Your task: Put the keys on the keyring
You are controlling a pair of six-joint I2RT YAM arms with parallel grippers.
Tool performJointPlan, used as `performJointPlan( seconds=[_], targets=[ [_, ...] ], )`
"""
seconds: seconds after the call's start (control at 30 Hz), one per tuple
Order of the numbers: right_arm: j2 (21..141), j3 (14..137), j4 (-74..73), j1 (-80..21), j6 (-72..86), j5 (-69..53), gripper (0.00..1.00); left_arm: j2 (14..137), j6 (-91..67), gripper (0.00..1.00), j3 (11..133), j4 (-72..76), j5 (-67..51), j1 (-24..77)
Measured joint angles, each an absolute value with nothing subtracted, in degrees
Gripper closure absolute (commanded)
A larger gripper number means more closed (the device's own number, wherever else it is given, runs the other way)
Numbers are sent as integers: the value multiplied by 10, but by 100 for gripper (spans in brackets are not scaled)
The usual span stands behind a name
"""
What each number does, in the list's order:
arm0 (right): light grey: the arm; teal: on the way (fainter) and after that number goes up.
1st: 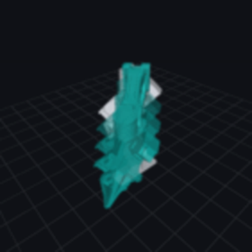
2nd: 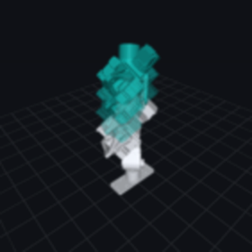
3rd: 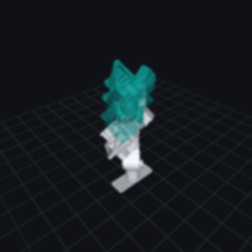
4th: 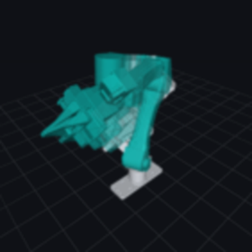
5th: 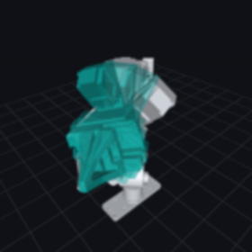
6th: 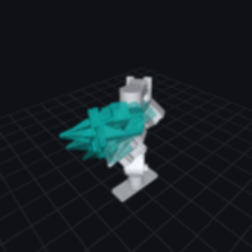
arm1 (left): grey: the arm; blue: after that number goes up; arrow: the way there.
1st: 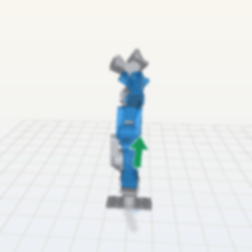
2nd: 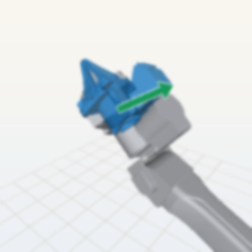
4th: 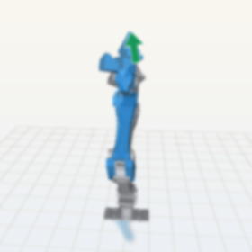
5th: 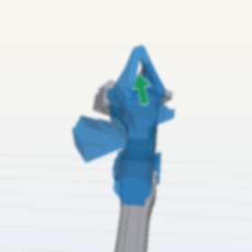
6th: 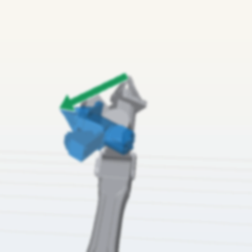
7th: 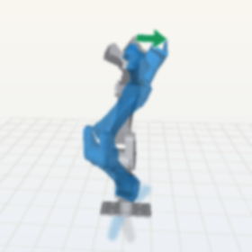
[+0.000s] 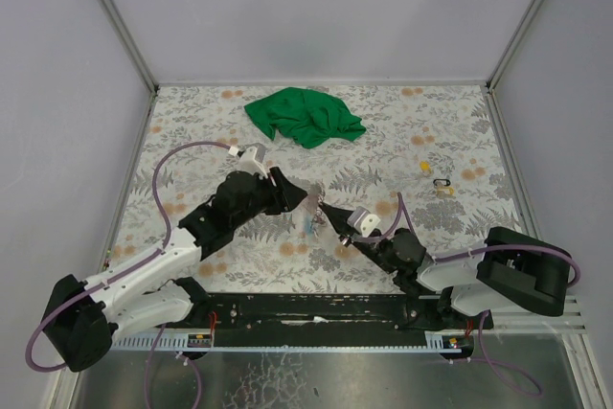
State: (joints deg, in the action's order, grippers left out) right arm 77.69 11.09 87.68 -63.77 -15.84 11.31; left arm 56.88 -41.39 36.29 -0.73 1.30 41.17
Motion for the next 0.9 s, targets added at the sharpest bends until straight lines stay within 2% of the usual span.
performJointPlan(
  seconds=[0.3, 0.57, 0.9],
  targets=[
    [775, 111, 855, -638, -155, 112, 94, 566, -438, 38, 290, 62, -12, 397],
    [784, 110, 852, -638, -150, 113, 94, 556, -412, 38, 187, 198, -56, 391],
    [787, 113, 840, -606, -131, 59, 93, 575, -366, 40, 166, 315, -90, 356]
  ],
)
